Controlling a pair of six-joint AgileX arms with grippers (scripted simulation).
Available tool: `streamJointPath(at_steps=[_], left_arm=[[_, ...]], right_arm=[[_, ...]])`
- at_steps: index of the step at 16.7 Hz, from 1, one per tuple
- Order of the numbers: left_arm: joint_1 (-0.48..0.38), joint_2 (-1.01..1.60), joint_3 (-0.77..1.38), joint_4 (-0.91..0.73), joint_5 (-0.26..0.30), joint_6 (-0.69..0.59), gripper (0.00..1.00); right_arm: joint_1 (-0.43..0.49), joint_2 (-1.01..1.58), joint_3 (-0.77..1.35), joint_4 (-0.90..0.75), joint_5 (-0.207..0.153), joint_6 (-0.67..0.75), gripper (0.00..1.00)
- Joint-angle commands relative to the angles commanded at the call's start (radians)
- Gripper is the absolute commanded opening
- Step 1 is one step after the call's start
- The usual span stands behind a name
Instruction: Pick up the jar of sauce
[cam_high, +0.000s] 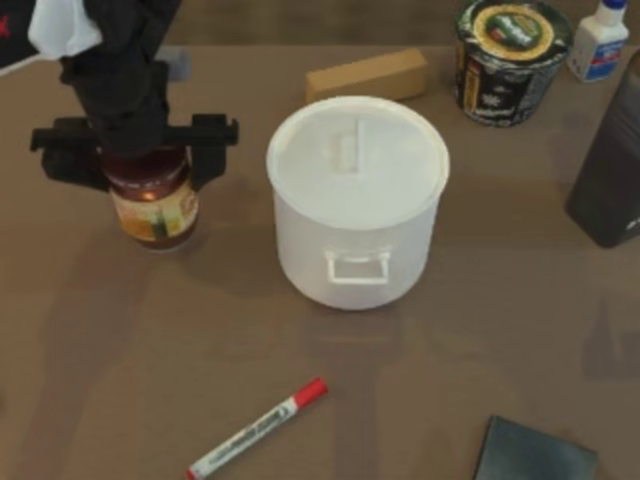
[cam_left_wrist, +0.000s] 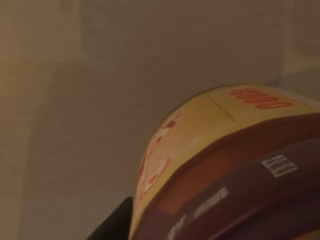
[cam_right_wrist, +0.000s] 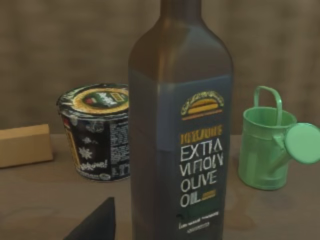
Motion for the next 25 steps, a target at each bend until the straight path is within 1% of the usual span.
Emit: streamJointPath(at_steps=[3,8,12,25], left_arm=[[0.005,0.01,-0.01,0.015,0.002,0.004,0.0],[0.006,0.062,-0.09,0.156,0.002,0.008,0.0],[0.007,0.069,-0.099,0.169,0.002,0.008,0.0],[0.007,0.069,-0.099,0.169,0.002,0.008,0.98]], right_arm=[[0.0,0.0,0.0,0.0,0.0,0.0,1.0],[0.0,0.0,0.0,0.0,0.0,0.0,1.0],[0.0,0.0,0.0,0.0,0.0,0.0,1.0],[0.0,0.0,0.0,0.0,0.0,0.0,1.0]])
